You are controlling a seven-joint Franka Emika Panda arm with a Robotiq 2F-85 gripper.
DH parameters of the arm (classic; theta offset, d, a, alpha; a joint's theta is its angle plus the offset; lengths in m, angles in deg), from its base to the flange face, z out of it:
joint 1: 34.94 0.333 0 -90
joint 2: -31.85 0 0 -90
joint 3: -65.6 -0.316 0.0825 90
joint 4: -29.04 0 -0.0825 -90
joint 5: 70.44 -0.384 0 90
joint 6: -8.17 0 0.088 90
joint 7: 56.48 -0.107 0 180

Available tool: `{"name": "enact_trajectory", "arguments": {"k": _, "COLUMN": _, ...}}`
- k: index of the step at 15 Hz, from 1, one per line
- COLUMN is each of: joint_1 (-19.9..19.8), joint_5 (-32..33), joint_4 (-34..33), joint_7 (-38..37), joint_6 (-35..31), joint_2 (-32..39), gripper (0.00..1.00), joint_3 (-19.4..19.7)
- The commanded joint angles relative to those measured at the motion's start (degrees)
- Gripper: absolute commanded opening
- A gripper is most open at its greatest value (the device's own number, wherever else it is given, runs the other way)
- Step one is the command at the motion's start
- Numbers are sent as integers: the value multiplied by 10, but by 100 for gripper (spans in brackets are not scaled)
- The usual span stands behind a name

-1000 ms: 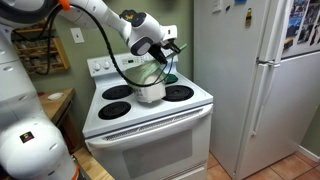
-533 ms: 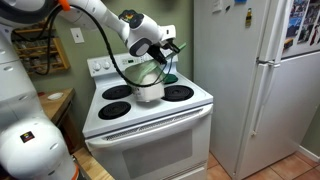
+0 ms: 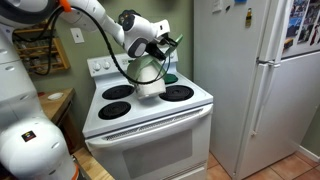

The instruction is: Close the white and green bin

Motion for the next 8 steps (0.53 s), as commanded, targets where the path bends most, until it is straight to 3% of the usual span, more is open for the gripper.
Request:
{"name": "enact_trajectory", "arguments": {"k": 1, "joint_1": 9, "joint_5": 56, "joint_4": 28, "joint_7": -23, "joint_6": -65, "joint_2": 0, "gripper": 3, "joint_3": -10}}
{"name": "enact_trajectory", "arguments": {"k": 5, "joint_1": 13, "joint_5": 128, "joint_4": 55, "joint_7": -79, "joint_6": -116, "joint_2": 1, "gripper": 3, "joint_3": -3}}
{"name": "enact_trajectory", "arguments": {"k": 8, "joint_1": -3, "joint_5": 221, "joint_4": 90, "joint_7": -117, "joint_6": -167, "joint_2": 5, "gripper": 3, "joint_3": 2}}
